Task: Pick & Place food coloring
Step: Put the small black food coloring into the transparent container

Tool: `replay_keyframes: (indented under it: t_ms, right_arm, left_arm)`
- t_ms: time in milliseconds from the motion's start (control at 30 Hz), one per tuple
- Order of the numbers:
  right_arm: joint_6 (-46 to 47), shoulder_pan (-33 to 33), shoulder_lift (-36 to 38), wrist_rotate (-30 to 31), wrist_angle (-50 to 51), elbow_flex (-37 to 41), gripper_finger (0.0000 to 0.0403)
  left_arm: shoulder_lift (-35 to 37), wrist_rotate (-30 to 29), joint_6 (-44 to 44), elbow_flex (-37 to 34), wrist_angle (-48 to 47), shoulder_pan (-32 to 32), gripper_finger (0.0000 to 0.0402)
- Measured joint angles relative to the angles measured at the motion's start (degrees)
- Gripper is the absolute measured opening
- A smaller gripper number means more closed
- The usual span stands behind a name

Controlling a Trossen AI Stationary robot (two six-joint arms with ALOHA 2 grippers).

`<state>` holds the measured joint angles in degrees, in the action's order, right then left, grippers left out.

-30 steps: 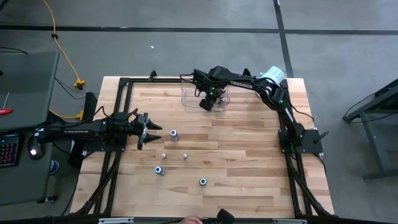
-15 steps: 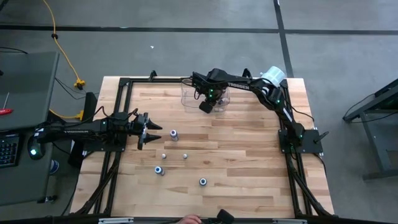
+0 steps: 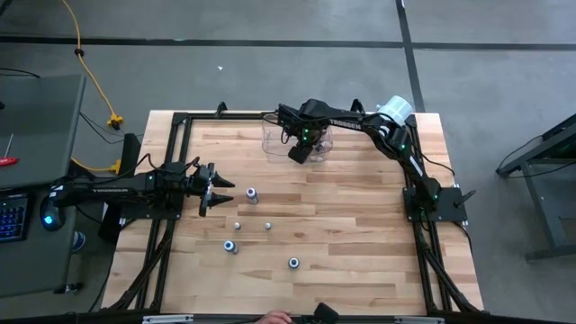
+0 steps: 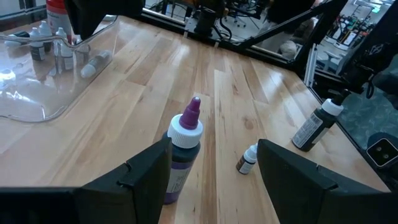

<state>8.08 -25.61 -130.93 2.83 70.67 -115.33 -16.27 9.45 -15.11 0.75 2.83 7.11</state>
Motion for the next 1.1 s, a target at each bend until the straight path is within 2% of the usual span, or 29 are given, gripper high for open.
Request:
replay_keyframes:
  t_ms: [300, 633, 833, 1100]
  right_arm:
    - [0.0, 0.0, 0.2, 2.3, -0.1, 0.0, 0.0082]
    - [0.0, 0.6, 4.3, 2.9, -0.3, -0.1, 0.0082]
    - [0.0, 3.5, 9.3, 3.1, -1.5, -0.1, 0.0083]
    - [3.4, 11.0, 14.3, 1.7, -1.5, -0.1, 0.0083]
  left_arm:
    - [0.0, 0.0, 0.0, 0.0, 0.0, 0.0, 0.0234]
    - [0.0, 0.0, 0.0, 0.0, 0.0, 0.0, 0.0234]
    - [0.0, 0.0, 0.0, 0.0, 0.0, 0.0, 0.0234]
    - [0.0, 0.0, 0.0, 0.0, 0.0, 0.0, 0.0234]
